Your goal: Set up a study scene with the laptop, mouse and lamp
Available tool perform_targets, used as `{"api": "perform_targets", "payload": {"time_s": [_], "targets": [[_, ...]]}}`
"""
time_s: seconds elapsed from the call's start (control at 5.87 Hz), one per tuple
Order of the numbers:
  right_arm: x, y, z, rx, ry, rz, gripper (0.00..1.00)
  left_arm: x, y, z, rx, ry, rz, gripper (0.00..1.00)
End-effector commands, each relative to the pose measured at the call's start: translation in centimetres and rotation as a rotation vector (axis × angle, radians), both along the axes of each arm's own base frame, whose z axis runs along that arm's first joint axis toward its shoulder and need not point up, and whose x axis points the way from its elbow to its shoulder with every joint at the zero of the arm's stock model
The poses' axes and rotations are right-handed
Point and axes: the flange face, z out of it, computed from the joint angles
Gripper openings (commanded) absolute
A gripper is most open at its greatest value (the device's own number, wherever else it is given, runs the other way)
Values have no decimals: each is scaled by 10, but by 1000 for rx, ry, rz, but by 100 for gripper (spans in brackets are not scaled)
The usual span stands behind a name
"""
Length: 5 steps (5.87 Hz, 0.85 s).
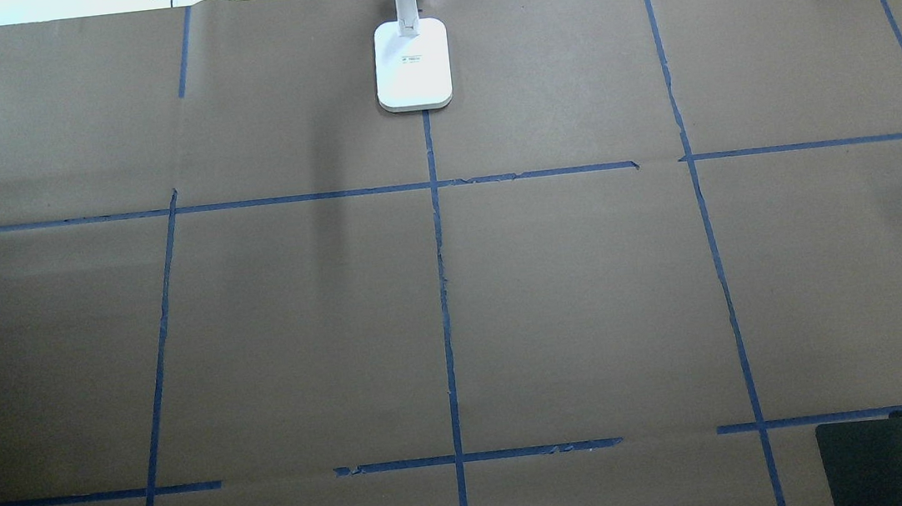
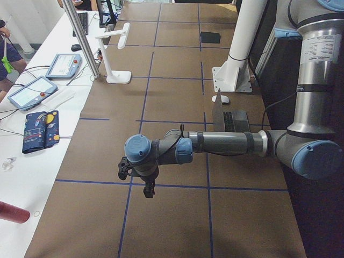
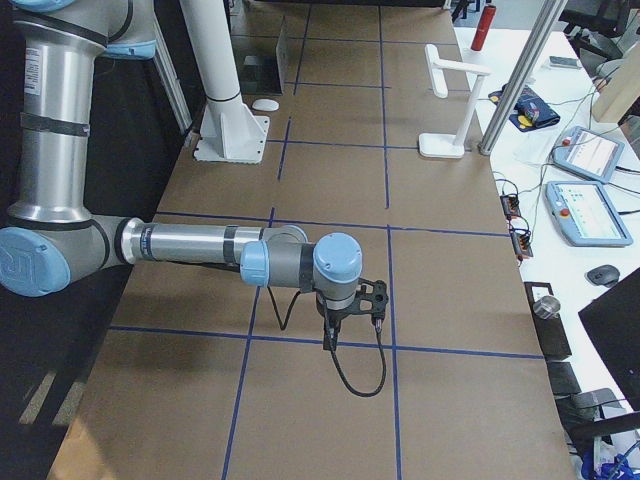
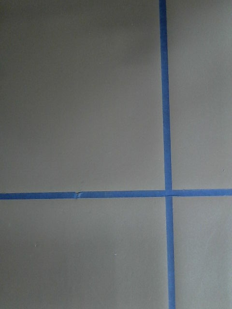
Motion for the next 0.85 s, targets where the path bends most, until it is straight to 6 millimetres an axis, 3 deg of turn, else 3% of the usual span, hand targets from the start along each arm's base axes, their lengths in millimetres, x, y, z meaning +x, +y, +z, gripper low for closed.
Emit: {"api": "perform_targets", "payload": {"time_s": [0.0, 0.68], "targets": [[0, 1, 1, 3, 1, -1, 100, 0, 1, 1, 0, 0, 1, 100], [-1, 1, 0, 5, -4, -1, 100, 0, 1, 1, 15, 1, 6, 100]]}}
